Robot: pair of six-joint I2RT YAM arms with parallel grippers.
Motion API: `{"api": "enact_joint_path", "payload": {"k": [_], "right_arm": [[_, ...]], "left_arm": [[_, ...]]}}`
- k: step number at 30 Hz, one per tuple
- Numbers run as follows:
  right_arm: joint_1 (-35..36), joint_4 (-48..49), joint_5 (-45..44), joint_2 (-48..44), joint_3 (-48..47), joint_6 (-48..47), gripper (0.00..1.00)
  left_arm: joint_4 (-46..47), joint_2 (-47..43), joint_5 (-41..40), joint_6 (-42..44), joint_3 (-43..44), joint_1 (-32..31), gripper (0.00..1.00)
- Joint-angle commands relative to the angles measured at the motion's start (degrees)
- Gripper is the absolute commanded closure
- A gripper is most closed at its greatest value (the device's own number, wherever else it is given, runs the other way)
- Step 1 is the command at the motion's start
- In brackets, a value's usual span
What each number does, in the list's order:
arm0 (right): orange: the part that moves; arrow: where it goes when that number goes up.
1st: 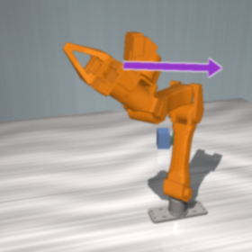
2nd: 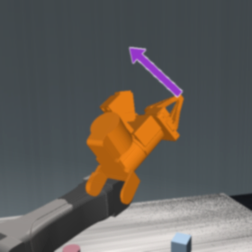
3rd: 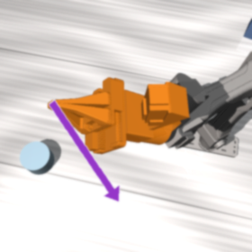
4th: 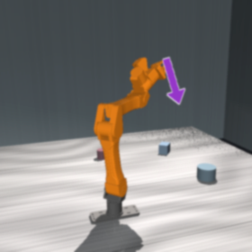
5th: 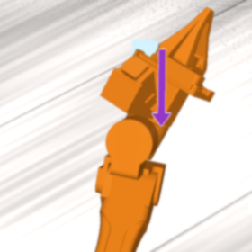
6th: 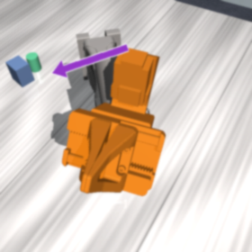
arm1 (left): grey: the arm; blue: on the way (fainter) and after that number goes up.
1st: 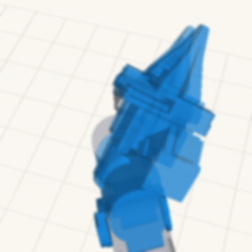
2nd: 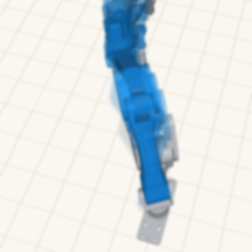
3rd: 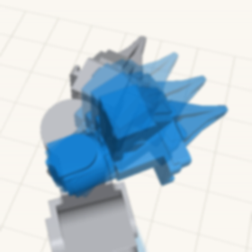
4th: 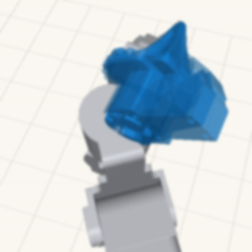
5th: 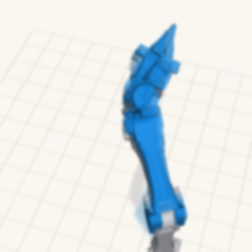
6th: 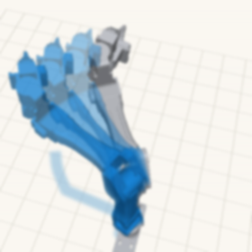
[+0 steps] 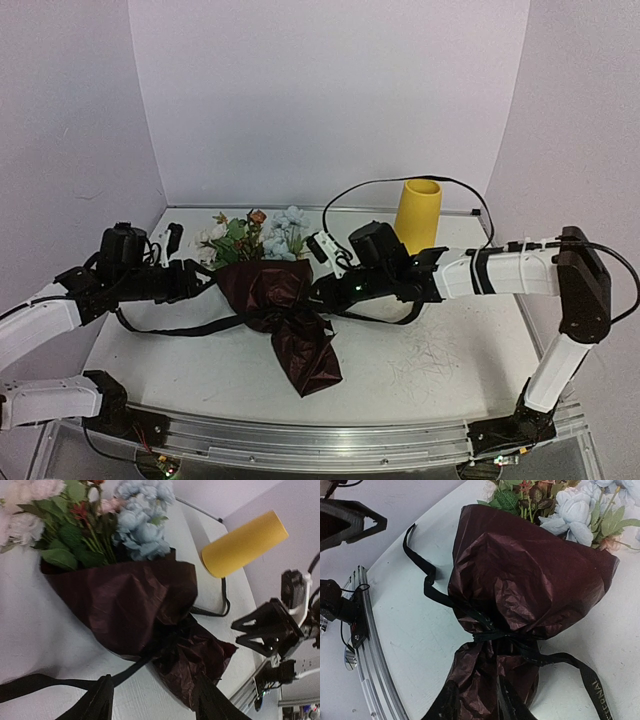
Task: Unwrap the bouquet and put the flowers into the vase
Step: Untie the ribbon from the wrapping paper.
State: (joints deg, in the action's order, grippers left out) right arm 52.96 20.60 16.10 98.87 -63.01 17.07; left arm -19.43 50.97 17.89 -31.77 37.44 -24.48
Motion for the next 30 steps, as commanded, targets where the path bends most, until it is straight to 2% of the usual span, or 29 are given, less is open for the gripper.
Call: {"api": "enact_joint_path", "payload": {"k": [1,6,10,15,30], "right_arm": [[0.9,-0.9,-0.2,2.1,-3.4,0.9,0.73],[1.2,-1.1,-1.8,4.6,-4.8,2.1,0.76],[1.2,-1.7,-3.5,6.4,-6.0,3.6,0.81],[1.2,-2.2,-4.8,8.2,-6.9,5.5,0.86],[1.2,-3.7,-6.2,9.7,-6.7,9.1,0.86]], "left_arm": [[12.9,1.5,-5.5,-2.2,-3.0,-9.6,0.46],[21.4,9.6,-12.6,-1.1,-3.9,-22.3,0.50],[23.2,16.6,-17.8,0.9,-1.2,-27.5,0.53],[23.1,24.9,-21.7,5.1,3.1,-29.8,0.64],[23.1,34.5,-22.0,9.5,8.7,-30.8,0.64]]}}
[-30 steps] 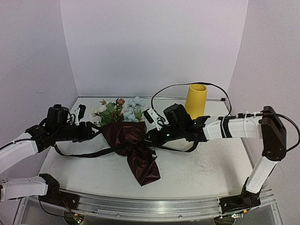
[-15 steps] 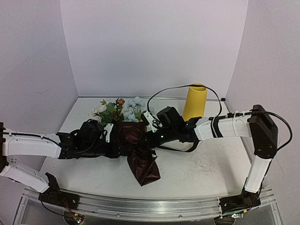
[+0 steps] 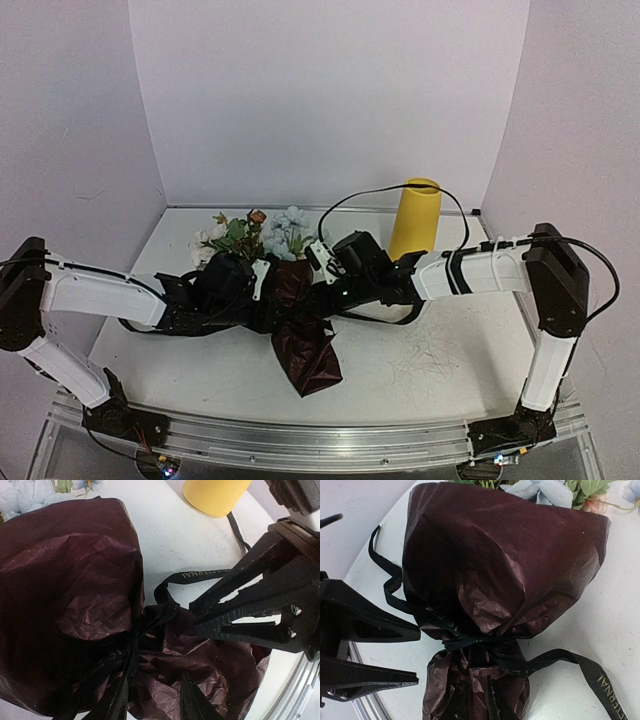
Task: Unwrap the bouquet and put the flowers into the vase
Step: Untie the ribbon from the wrapping paper.
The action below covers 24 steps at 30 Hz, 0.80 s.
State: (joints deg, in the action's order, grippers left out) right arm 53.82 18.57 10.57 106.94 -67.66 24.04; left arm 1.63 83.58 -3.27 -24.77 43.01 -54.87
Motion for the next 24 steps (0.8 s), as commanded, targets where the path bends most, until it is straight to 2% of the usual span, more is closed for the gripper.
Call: {"api": "enact_joint_path", "payload": {"k": [1,5,10,18,24], "right_arm": [[0.3,-1.7,-0.4,1.9,-2.2,2.2,0.86],[0.3,-2.1,-0.3,2.7,-2.6,2.8,0.85],[0.3,-2.2,0.2,3.8,-2.2,3.8,0.84],[0.4,-2.2,-0.5,4.2,0.5,5.4,0.84],[0.4,-2.6,-1.0,3.7,1.3,5.3,0.84]], "left_arm": [[2.0,2.4,-0.6,2.7,3.5,-0.4,0.65],[1.5,5.4,-1.6,3.1,5.1,-0.5,0.69],[-0.1,8.2,-4.4,2.6,6.4,-0.5,0.69],[-3.4,9.4,-11.9,-2.9,4.3,-0.5,0.71],[-3.4,8.7,-11.7,-4.8,3.0,-0.5,0.90]]}}
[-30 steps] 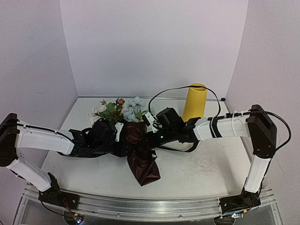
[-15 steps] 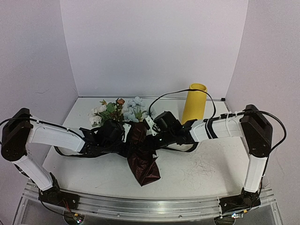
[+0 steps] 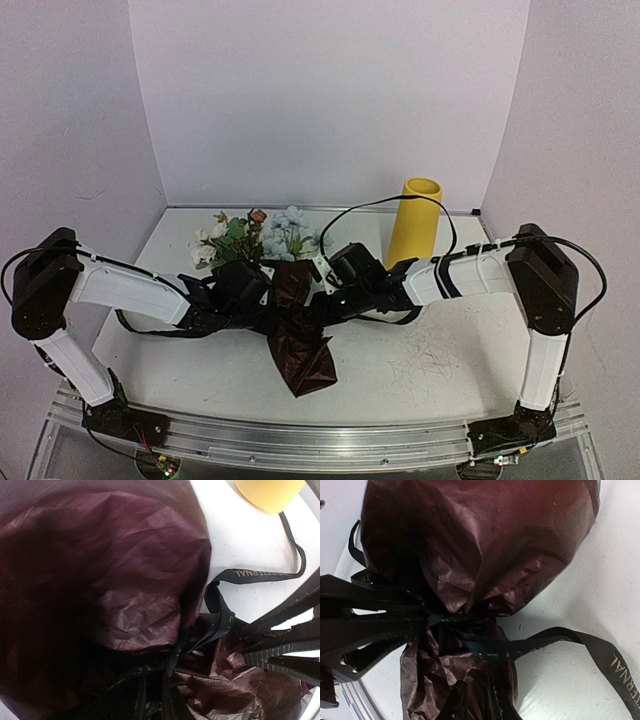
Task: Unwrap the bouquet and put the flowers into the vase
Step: Untie the ribbon from the wrapping paper.
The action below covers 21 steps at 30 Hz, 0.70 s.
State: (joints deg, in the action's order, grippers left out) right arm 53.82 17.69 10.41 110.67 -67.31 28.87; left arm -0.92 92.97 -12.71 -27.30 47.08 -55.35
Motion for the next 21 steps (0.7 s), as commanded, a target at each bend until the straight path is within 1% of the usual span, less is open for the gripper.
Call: {"api": "enact_joint_path", "payload": {"k": [1,5,8,11,17,21], "right_arm": [[0.4,-1.8,-1.0,-0.1,0.8,0.3,0.84],[0.2,-2.8,-2.2,-0.8,-0.1,-1.1,0.84],[0.3,-4.6,-5.1,-1.9,-1.7,-3.2,0.84],[0.3,-6.3,-6.7,-2.7,-3.9,-5.8,0.84],[0.3,-6.8,-4.2,-2.0,-7.1,-7.3,0.83],[0.3,-6.2,-0.9,-0.4,-9.1,-8.2,0.82]], "left_arm": [[-0.8,-1.1,-2.1,-2.6,-1.2,0.0,0.92],[-0.5,-4.7,-2.1,-3.6,-2.4,0.0,0.96],[0.3,-9.0,-2.4,-4.0,-3.9,0.0,0.99],[0.7,-12.3,-1.4,-3.6,-5.0,0.0,1.00],[0.7,-15.9,-0.4,-4.2,-6.3,0.0,0.99],[0.7,-16.4,0.6,-4.7,-7.6,0.0,0.98]]}}
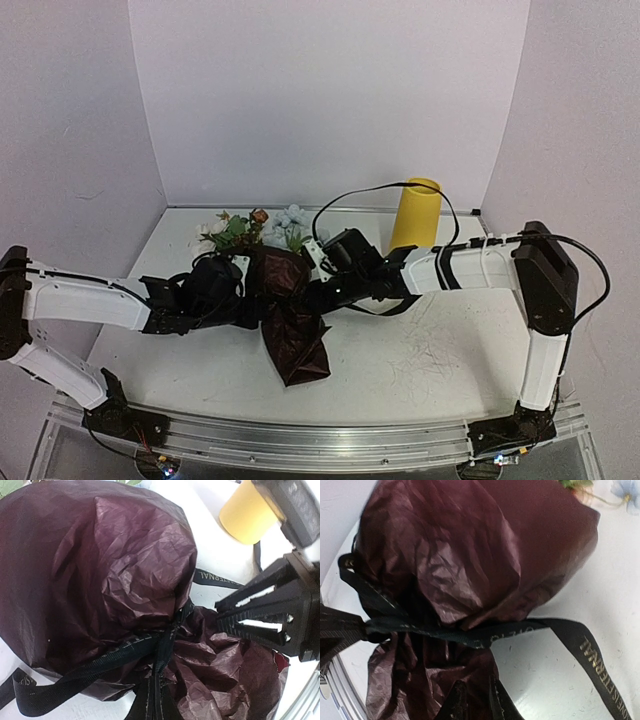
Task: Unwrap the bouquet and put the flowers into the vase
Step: Untie the ribbon from the wrapping paper.
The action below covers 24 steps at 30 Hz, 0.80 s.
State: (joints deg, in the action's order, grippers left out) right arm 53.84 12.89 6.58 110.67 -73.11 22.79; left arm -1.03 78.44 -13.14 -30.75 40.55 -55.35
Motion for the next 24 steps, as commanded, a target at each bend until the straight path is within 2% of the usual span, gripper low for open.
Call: {"api": "enact_joint_path", "payload": {"k": [1,3,9,19,24], "right_arm": [[0.3,-1.0,4.4,0.1,-3.8,-2.5,0.82],[0.4,-0.5,6.9,1.1,-5.0,-3.4,0.82],[0.7,-0.1,9.9,3.3,-7.5,-5.0,0.80],[0.8,-0.1,8.6,6.4,-9.2,-4.1,0.80],[0.7,-0.3,7.6,8.2,-10.1,-2.0,0.81]], "left_arm": [[0.8,-1.7,1.5,-1.4,-1.3,0.0,0.97],[0.8,-1.2,2.5,-1.5,-1.7,0.0,0.94],[0.8,-1.5,2.6,-1.4,-2.8,0.0,0.76],[4.8,3.7,6.9,4.2,-0.5,0.0,0.72],[5.7,7.6,7.6,5.4,0.7,0.0,0.63]]}}
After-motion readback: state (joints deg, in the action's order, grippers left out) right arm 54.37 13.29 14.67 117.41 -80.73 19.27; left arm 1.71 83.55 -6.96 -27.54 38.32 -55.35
